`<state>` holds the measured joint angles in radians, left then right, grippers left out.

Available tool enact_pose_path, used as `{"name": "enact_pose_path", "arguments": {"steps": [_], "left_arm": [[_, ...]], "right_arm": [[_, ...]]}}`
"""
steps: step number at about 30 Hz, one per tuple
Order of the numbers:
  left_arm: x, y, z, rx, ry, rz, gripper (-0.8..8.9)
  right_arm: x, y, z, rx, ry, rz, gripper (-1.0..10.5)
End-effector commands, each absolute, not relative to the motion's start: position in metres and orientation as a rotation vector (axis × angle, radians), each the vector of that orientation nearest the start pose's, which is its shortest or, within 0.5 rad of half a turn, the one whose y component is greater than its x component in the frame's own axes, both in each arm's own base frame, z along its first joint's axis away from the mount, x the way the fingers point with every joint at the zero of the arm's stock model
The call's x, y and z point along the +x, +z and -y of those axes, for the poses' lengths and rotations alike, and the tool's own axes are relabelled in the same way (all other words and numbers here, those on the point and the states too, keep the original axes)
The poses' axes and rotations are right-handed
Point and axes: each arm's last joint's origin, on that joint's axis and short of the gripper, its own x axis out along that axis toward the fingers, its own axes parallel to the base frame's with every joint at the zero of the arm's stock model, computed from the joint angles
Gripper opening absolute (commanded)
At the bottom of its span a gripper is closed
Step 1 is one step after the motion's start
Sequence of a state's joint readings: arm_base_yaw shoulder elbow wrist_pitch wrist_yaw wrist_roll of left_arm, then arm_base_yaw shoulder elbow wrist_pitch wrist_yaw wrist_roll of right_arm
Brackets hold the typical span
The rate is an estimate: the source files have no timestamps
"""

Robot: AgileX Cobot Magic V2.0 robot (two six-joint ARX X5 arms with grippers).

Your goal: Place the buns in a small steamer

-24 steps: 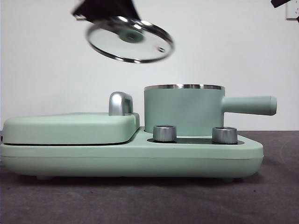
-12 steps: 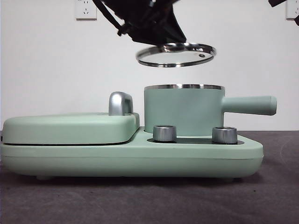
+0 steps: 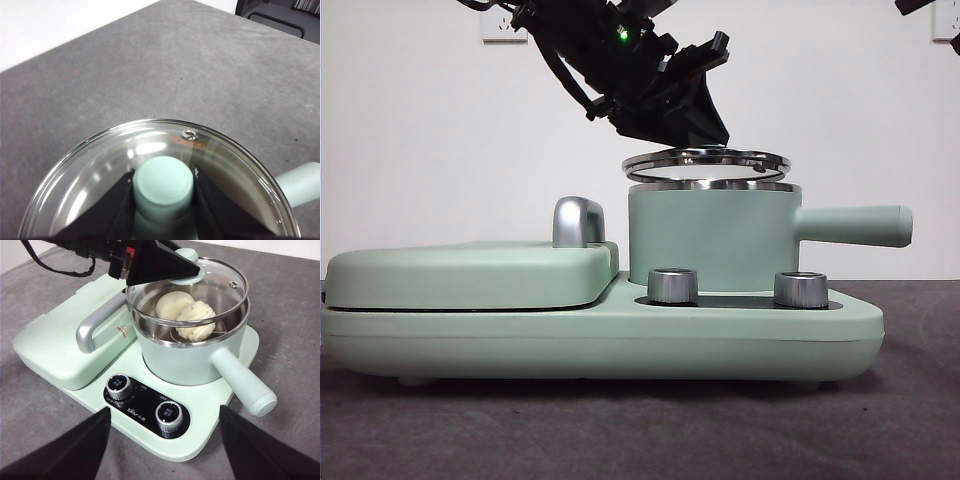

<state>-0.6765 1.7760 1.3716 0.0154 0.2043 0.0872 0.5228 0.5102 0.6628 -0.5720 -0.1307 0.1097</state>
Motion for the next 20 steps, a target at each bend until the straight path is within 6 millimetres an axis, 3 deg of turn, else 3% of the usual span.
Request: {"name": "enact_pose_path", "arguments": {"steps": [1, 20], "left_arm": [[0.3164, 0.2907, 0.2741, 0.198, -0.916, -0.278, 0.11], [0.3117, 0.2878, 0.2782, 0.224, -0.894, -0.304, 0.13]], "right_arm": [[0.0942, 0.2935, -0.0595, 0.029, 0.626, -0.44, 3.4], [0.0945, 0.2934, -0.0591, 0.026, 0.608, -0.438, 3.4]]}}
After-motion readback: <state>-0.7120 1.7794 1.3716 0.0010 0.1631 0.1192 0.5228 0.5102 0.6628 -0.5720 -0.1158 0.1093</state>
